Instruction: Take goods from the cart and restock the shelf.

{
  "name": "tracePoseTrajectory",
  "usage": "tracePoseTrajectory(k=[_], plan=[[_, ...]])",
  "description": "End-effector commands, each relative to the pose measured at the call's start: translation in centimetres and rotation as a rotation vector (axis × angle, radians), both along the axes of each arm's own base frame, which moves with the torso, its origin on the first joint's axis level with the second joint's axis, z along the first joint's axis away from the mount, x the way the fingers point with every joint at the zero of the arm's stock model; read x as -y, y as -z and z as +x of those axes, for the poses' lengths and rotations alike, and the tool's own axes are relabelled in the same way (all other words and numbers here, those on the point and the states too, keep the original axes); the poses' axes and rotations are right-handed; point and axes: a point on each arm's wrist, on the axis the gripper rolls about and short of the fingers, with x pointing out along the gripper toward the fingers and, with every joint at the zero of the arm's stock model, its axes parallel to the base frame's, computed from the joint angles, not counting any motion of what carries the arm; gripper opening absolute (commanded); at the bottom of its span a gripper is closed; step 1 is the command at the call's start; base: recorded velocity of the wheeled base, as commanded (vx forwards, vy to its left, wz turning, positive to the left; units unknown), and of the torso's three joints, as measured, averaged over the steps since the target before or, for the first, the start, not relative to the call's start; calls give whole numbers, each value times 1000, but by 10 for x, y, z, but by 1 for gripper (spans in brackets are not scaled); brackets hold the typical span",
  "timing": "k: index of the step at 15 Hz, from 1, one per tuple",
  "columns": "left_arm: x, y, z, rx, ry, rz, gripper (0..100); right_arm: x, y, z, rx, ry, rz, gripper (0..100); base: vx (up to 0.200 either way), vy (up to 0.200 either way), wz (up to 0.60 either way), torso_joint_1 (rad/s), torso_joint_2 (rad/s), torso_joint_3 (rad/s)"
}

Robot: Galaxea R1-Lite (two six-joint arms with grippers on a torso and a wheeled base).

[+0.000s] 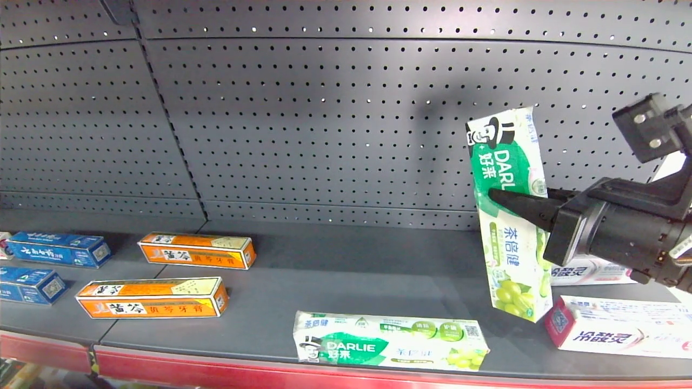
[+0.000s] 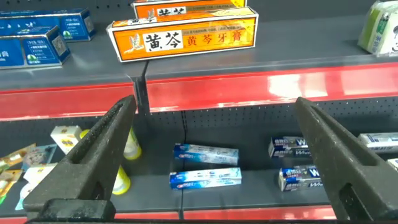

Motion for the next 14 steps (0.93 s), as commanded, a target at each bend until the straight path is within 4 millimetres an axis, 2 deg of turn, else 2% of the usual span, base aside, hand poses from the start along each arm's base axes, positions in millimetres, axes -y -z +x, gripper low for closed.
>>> tracePoseTrajectory(k=[1, 3, 5, 7, 10, 14], plan=[[0, 0, 0, 1, 0, 0, 100, -7, -19, 2, 33, 1, 26, 0, 0, 0, 0, 0, 0, 0], [0, 0, 0, 1, 0, 0, 100, -8, -24, 6, 27, 15, 21, 0, 0, 0, 0, 0, 0, 0], [0, 0, 0, 1, 0, 0, 100, 8, -26, 19, 24, 74, 23, 0, 0, 0, 0, 0, 0, 0], [0, 0, 0, 1, 0, 0, 100, 21, -25, 27, 21, 40, 20, 0, 0, 0, 0, 0, 0, 0], [0, 0, 0, 1, 0, 0, 100, 19, -22, 33, -27, 8, -6, 0, 0, 0, 0, 0, 0, 0], [0, 0, 0, 1, 0, 0, 100, 4, -31, 42, -121, -113, -162, 0, 0, 0, 0, 0, 0, 0]])
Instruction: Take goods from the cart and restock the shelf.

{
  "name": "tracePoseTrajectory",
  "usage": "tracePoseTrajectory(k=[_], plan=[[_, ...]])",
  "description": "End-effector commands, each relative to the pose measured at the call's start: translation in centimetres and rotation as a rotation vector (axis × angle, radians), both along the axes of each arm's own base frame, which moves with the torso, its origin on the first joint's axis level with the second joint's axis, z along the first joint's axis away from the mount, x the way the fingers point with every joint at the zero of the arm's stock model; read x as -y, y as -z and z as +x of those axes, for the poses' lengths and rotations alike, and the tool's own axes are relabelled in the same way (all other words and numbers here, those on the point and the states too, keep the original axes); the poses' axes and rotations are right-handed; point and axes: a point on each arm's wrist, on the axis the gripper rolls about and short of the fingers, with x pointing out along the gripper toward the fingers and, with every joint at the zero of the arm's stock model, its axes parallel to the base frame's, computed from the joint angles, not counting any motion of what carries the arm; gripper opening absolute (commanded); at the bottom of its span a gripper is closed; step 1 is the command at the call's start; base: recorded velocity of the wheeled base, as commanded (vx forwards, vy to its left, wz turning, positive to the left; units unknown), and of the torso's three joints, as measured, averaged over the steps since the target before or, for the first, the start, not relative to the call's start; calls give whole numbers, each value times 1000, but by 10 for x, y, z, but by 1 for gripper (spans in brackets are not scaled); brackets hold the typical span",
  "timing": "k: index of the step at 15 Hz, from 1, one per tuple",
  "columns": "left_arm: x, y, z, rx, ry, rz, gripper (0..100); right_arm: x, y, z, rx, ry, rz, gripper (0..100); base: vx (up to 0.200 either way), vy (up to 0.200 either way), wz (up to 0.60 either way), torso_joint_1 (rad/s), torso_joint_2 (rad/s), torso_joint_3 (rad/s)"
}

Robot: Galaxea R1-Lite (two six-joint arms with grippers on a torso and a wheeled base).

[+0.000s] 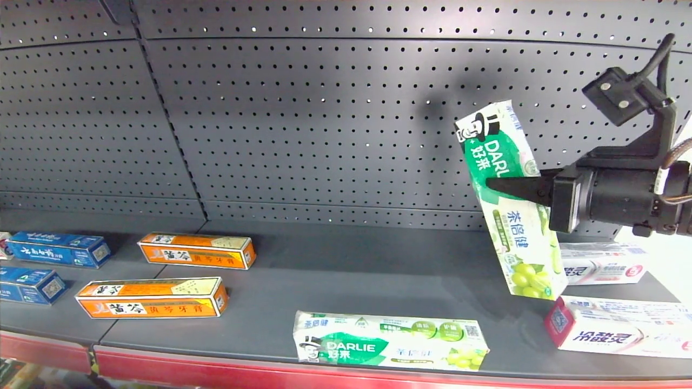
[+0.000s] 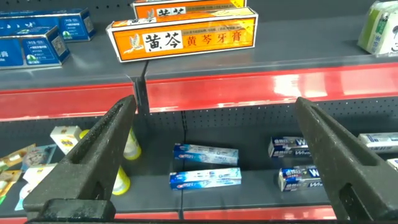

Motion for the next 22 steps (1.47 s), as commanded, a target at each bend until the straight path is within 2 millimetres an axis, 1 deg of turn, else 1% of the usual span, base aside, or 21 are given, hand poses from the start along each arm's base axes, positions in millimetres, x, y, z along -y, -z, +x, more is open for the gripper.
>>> tracePoseTrajectory(k=[1, 4, 6, 8, 10, 13, 18, 20, 22], plan=[[0, 0, 0, 1, 0, 0, 100, -12, -3, 10, -5, -67, -81, 0, 0, 0, 0, 0, 0, 0], [0, 0, 0, 1, 0, 0, 100, -26, 12, 13, -22, -161, -213, 0, 0, 0, 0, 0, 0, 0], [0, 0, 0, 1, 0, 0, 100, -34, 25, 18, -44, -203, -270, 0, 0, 0, 0, 0, 0, 0], [0, 0, 0, 1, 0, 0, 100, -44, 35, 23, -56, -241, -305, 0, 0, 0, 0, 0, 0, 0], [0, 0, 0, 1, 0, 0, 100, -49, 41, 28, -74, -251, -320, 0, 0, 0, 0, 0, 0, 0], [0, 0, 0, 1, 0, 0, 100, -50, 39, 23, -121, -267, -346, 0, 0, 0, 0, 0, 0, 0], [0, 0, 0, 1, 0, 0, 100, -49, 37, 24, -140, -275, -376, 0, 0, 0, 0, 0, 0, 0], [0, 0, 0, 1, 0, 0, 100, -54, 31, 35, -104, -298, -427, 0, 0, 0, 0, 0, 0, 0], [0, 0, 0, 1, 0, 0, 100, -57, 31, 47, -93, -313, -475, 0, 0, 0, 0, 0, 0, 0]])
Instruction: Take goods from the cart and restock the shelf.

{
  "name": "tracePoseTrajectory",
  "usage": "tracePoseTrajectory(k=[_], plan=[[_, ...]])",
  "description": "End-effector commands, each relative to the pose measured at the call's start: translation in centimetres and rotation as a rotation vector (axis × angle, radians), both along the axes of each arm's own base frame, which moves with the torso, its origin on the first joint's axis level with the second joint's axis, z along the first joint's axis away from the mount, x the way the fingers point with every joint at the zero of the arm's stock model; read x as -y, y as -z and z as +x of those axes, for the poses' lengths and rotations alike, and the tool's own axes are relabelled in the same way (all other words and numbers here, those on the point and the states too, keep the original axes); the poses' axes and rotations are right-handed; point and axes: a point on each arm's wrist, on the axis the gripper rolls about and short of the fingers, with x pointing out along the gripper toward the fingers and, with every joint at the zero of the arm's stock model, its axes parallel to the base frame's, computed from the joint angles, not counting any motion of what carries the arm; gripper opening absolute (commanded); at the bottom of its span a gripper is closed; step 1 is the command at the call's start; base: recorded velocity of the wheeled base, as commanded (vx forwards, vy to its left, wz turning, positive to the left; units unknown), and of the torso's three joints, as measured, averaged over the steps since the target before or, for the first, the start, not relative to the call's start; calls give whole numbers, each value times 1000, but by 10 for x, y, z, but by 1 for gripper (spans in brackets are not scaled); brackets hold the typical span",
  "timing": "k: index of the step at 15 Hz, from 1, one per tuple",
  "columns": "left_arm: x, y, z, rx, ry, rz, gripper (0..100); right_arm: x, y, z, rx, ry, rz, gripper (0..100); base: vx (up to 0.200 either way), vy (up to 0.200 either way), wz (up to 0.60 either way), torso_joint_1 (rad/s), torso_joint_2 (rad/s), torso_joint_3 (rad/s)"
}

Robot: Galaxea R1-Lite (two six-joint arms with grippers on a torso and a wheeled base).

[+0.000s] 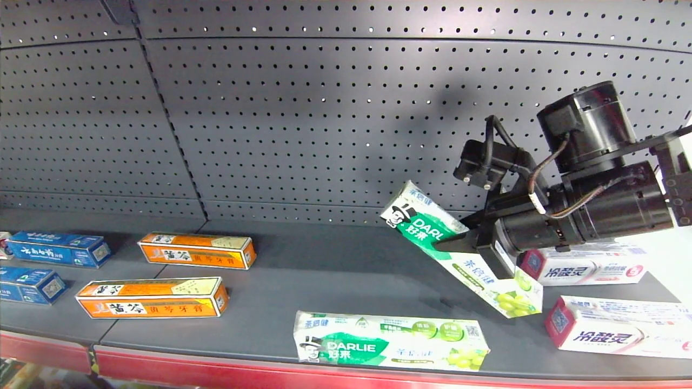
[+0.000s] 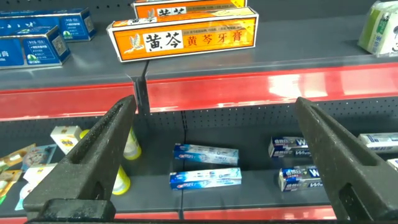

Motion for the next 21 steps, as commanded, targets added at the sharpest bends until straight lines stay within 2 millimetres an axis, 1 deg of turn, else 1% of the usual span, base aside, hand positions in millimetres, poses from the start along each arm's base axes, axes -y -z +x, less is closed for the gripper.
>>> tracePoseTrajectory(k=[1, 3, 5, 8, 11, 16, 21], plan=[[0, 0, 0, 0, 0, 0, 100, -7, 6, 13, -13, -15, -27, 0, 0, 0, 0, 0, 0, 0], [0, 0, 0, 0, 0, 0, 100, -11, 15, 14, -18, -63, -63, 0, 0, 0, 0, 0, 0, 0], [0, 0, 0, 0, 0, 0, 100, -15, 18, 13, -7, -111, -87, 0, 0, 0, 0, 0, 0, 0], [0, 0, 0, 0, 0, 0, 100, -19, 24, 11, -35, -144, -127, 0, 0, 0, 0, 0, 0, 0], [0, 0, 0, 0, 0, 0, 100, -21, 24, 10, -39, -159, -139, 0, 0, 0, 0, 0, 0, 0], [0, 0, 0, 0, 0, 0, 100, -22, 21, 13, -33, -204, -209, 0, 0, 0, 0, 0, 0, 0], [0, 0, 0, 0, 0, 0, 100, -25, 26, 17, -47, -237, -256, 0, 0, 0, 0, 0, 0, 0]])
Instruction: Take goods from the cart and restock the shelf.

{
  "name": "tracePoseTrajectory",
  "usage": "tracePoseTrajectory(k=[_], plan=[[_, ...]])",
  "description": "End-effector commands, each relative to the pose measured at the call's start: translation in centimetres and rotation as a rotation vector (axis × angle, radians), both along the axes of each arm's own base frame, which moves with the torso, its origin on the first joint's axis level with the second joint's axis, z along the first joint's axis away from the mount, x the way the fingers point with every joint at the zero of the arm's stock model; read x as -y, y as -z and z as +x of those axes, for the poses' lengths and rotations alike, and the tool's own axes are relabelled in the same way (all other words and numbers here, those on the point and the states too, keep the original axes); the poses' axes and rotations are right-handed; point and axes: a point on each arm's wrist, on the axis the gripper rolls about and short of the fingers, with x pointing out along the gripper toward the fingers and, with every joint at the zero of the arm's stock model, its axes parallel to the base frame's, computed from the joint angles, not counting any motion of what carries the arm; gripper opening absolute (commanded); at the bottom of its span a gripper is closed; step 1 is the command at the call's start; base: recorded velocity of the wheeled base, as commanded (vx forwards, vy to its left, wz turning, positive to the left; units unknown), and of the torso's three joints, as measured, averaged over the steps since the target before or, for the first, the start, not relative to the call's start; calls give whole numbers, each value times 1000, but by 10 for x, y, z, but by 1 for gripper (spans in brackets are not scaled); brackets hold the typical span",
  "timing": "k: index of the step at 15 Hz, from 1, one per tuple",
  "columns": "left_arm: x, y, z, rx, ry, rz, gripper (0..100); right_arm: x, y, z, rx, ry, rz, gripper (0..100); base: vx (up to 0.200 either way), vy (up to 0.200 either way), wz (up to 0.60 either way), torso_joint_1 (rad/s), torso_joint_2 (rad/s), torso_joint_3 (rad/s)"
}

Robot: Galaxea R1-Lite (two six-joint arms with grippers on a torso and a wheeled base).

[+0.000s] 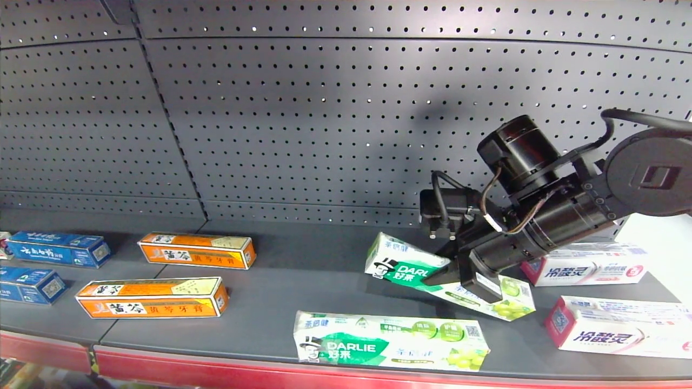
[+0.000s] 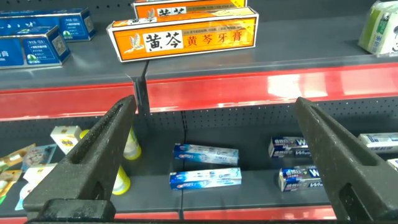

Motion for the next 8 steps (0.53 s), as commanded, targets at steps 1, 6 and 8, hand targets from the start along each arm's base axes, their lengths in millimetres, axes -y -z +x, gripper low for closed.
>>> tracePoseTrajectory(k=[1, 6, 8], plan=[[0, 0, 0, 0, 0, 0, 100, -4, 3, 5, -6, -14, -20, 0, 0, 0, 0, 0, 0, 0], [0, 0, 0, 0, 0, 0, 100, -14, 9, 8, -7, -31, -52, 0, 0, 0, 0, 0, 0, 0], [0, 0, 0, 0, 0, 0, 100, -14, 9, 8, -9, -46, -74, 0, 0, 0, 0, 0, 0, 0]])
